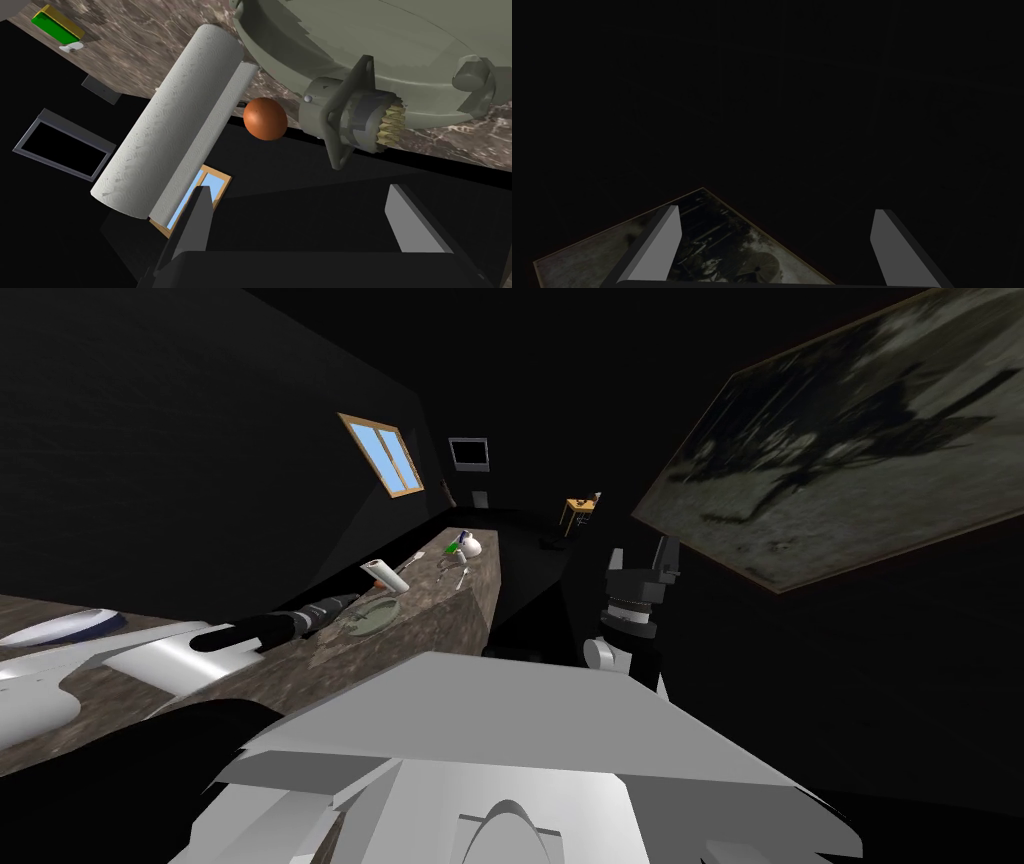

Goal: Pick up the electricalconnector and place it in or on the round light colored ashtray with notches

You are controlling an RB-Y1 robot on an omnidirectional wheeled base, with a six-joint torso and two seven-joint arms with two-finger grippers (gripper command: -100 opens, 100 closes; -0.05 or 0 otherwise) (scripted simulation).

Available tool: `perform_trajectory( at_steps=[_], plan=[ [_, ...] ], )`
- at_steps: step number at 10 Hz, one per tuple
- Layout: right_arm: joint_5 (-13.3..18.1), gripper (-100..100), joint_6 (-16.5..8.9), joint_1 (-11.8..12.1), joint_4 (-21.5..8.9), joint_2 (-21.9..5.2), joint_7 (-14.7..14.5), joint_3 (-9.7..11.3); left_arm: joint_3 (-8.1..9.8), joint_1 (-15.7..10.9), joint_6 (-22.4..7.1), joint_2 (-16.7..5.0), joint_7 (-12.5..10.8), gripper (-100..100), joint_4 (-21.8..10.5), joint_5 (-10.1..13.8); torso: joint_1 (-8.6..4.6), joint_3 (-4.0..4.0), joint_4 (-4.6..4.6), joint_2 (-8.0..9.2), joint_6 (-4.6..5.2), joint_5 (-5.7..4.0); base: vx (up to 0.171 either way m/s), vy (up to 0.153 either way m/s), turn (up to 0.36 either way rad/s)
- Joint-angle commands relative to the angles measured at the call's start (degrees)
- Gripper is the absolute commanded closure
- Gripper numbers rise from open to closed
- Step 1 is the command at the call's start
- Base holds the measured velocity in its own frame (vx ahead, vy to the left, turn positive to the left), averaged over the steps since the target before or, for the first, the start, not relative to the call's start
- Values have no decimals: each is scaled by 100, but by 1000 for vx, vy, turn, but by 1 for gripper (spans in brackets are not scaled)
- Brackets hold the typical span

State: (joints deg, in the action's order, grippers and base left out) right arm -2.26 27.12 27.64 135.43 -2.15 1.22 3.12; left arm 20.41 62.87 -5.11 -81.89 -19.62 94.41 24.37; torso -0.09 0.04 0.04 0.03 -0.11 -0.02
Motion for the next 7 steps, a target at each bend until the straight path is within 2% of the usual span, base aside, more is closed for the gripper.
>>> perform_trajectory(
  at_steps=[1,6,7],
  plan=[
    [0,0,0,0,0,0,0,0,35,2,-31,-239,-99,-100,-24,108,0,0,0,0,0,0,-36,7,50],
    [0,0,0,0,0,0,0,0,501,373,-237,-879,-371,-100,217,421,-5,-7,-3,-11,1,0,-25,-4,25],
    [0,0,0,0,0,0,0,0,442,325,-209,-796,-329,-100,190,378,-6,-5,-2,-8,1,-1,-17,-4,5]
  ],
)
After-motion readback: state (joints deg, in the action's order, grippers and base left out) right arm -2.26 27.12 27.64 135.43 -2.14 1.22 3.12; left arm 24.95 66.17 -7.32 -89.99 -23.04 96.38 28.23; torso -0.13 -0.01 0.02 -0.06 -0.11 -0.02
